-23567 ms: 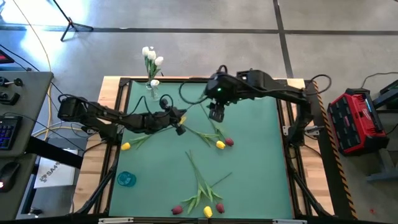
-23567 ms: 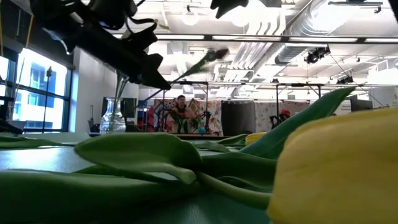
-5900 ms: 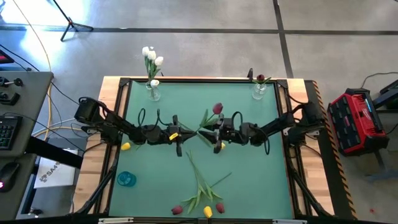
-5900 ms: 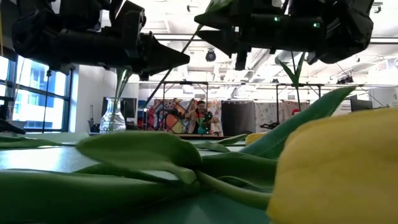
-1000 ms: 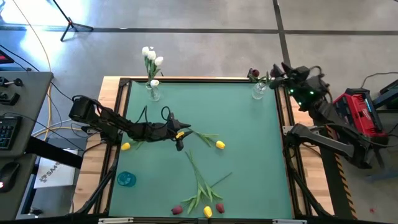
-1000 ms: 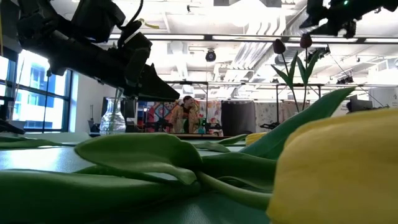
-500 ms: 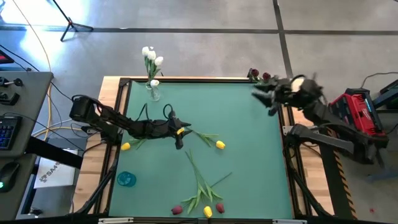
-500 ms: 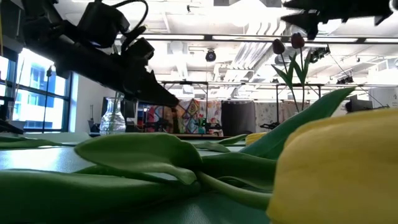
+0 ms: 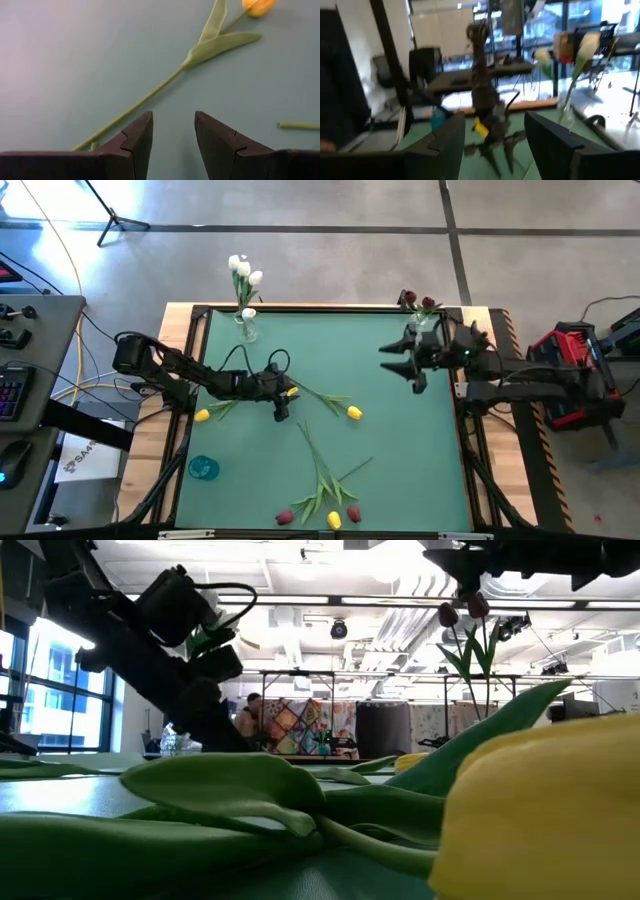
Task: Sort flowers into vase by color
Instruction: Put the red flower into the right transparent vase
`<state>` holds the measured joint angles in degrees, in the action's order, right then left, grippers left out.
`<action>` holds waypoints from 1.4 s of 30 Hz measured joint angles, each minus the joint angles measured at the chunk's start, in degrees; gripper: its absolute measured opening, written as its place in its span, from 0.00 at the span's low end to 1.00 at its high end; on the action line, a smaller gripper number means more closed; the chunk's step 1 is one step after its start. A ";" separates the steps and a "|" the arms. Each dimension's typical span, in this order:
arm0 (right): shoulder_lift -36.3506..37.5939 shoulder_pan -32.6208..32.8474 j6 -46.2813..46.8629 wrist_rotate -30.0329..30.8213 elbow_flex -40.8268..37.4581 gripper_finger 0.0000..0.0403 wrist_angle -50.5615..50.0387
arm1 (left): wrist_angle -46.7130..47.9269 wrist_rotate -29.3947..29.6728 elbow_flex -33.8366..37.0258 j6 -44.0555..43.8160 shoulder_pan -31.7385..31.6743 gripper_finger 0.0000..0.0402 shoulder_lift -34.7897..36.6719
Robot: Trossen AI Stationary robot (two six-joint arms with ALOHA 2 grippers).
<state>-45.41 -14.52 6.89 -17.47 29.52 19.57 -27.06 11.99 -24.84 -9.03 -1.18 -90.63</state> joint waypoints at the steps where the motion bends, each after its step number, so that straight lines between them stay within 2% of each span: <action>1: -0.97 1.42 -0.67 0.85 0.00 0.48 -0.37 | 0.18 0.00 0.00 -0.30 0.01 0.33 0.00; 6: -7.65 7.63 -2.88 3.62 -0.02 0.48 -1.73 | -0.20 -0.75 0.00 0.00 0.12 0.33 0.00; 11: -13.77 12.32 -3.05 10.47 -0.02 0.48 -1.00 | -1.92 -11.36 -1.46 8.47 2.48 0.33 0.00; 14: -15.06 14.37 -2.90 14.33 -0.02 0.48 -0.10 | -4.54 -13.66 -4.13 13.76 6.12 0.32 0.00; 18: -15.06 16.17 -2.90 17.33 -0.02 0.48 1.12 | -1.73 -16.66 -10.02 18.44 10.35 0.30 -0.58; 25: -15.03 16.57 -1.94 18.09 -0.02 0.48 1.69 | 6.19 -20.97 -19.71 25.11 14.20 0.29 -7.71; 31: -15.03 16.57 -2.15 18.00 -0.02 0.48 0.43 | 7.70 -24.68 -25.31 25.67 14.82 0.29 -15.65; 37: -15.03 16.57 -2.40 17.94 -0.02 0.48 -0.78 | 10.29 -30.96 -30.81 25.76 15.38 0.29 -21.38; 42: -15.03 16.57 -1.80 17.92 -0.02 0.48 -1.73 | 16.39 -31.04 -33.62 26.61 15.51 0.29 -23.40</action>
<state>-60.45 2.04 5.09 0.45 29.50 17.84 -10.67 -19.05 -58.46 17.58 14.33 -114.03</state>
